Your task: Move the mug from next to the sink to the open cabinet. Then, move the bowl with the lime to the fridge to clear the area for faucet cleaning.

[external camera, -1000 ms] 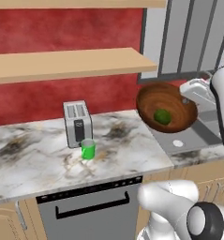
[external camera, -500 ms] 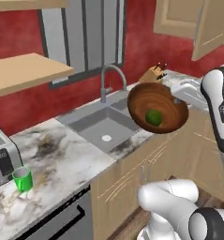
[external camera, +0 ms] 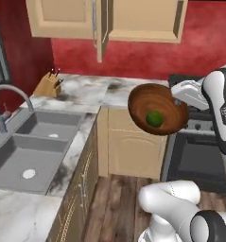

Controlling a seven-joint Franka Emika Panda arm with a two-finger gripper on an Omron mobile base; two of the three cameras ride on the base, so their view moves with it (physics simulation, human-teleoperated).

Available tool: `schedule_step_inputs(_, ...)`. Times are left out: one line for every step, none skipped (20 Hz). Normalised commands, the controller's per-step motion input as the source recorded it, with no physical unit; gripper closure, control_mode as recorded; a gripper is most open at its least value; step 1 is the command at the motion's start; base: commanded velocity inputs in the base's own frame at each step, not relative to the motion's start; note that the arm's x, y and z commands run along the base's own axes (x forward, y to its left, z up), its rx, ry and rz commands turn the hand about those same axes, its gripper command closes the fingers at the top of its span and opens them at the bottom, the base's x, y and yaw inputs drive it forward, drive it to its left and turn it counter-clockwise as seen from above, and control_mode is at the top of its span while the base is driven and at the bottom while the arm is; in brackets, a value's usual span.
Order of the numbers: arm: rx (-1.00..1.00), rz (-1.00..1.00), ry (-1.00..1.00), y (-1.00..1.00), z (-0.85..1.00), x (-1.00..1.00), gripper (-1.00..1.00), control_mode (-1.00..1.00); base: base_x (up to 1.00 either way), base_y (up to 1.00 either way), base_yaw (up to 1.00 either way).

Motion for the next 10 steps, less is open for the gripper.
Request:
schedule_step_inputs(0.00,0.00,0.00,0.00,0.00,0.00,1.00,1.00,0.00,0.00,-0.98)
schedule_step_inputs(0.00,0.00,0.00,0.00,0.00,0.00,1.00,1.00,0.00,0.00,-0.97)
schedule_step_inputs(0.00,0.00,0.00,0.00,0.00,0.00,1.00,1.00,0.00,0.00,-0.99)
schedule_step_inputs(0.00,0.00,0.00,0.00,0.00,0.00,1.00,1.00,0.00,0.00,-1.00)
schedule_step_inputs(0.00,0.00,0.00,0.00,0.00,0.00,1.00,1.00,0.00,-0.02,-1.00)
schedule_step_inputs(0.00,0.00,0.00,0.00,0.00,0.00,1.00,1.00,0.00,-0.01,-1.00)
schedule_step_inputs(0.00,0.00,0.00,0.00,0.00,0.00,1.00,1.00,0.00,0.00,-1.00)
schedule_step_inputs(0.00,0.00,0.00,0.00,0.00,0.00,1.00,1.00,0.00,0.00,-1.00)
schedule_step_inputs(0.00,0.00,0.00,0.00,0.00,0.00,1.00,1.00,0.00,-0.04,-1.00)
schedule_step_inputs(0.00,0.00,0.00,0.00,0.00,0.00,1.00,1.00,0.00,-0.04,-1.00)
